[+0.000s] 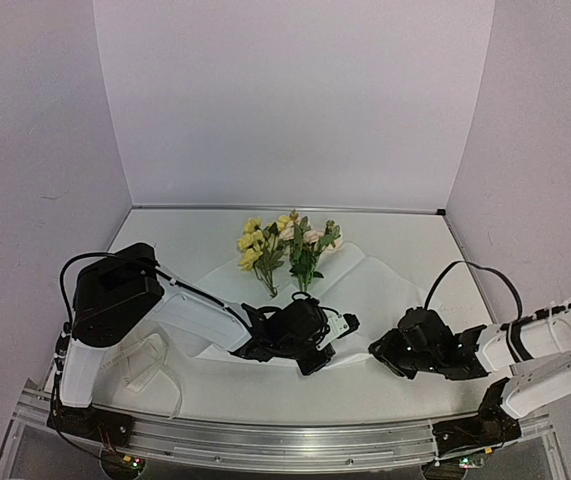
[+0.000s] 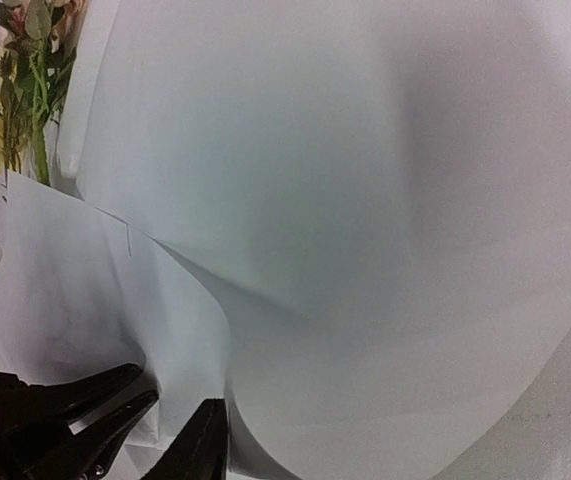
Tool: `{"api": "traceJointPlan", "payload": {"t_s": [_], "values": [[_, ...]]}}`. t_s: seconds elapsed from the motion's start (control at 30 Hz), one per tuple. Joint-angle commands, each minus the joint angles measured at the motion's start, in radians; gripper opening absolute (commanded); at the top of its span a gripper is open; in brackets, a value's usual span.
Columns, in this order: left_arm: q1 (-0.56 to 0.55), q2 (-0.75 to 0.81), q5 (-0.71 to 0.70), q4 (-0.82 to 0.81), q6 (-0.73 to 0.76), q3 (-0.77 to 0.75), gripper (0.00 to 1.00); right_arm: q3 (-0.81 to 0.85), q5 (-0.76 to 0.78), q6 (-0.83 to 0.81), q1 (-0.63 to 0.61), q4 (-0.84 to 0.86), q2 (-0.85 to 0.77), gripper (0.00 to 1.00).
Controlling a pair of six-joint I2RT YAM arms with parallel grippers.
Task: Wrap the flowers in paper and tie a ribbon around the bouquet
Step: Pick up the one-fourth-folded wrapping paper from the center of the board.
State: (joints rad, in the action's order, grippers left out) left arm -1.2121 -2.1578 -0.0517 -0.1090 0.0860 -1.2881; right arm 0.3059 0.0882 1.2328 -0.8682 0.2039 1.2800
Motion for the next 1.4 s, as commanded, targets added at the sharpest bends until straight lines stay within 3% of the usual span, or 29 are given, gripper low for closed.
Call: {"api": "traceJointPlan", "payload": {"t_s": [0.0,0.37,0.53,0.87,1.03,1.27,1.37], "values": [[0.007,-0.045,0.004,0.074,0.006,0.005,0.14,-0.012,0.024,-0.022,0.009,0.007,-0.021,0.28],[0.01,-0.043,0.008,0.064,0.006,0.025,0.14,-0.063,0.054,-0.026,0.024,0.005,-0.082,0.14],[0.01,-0.04,0.013,0.058,0.006,0.03,0.14,-0.085,0.072,-0.026,0.031,0.003,-0.1,0.3],[0.01,-0.039,0.013,0.058,0.008,0.032,0.14,-0.134,0.104,-0.013,0.063,0.003,-0.146,0.32],[0.01,-0.038,0.015,0.057,0.01,0.029,0.14,-0.132,0.093,-0.016,0.069,0.002,-0.148,0.24],[0.01,-0.019,-0.004,0.054,0.021,0.015,0.15,-0.081,0.043,-0.031,0.069,-0.012,-0.142,0.02],[0.01,-0.003,-0.022,0.046,0.035,0.001,0.16,-0.053,0.024,-0.03,0.069,-0.044,-0.156,0.0]]}}
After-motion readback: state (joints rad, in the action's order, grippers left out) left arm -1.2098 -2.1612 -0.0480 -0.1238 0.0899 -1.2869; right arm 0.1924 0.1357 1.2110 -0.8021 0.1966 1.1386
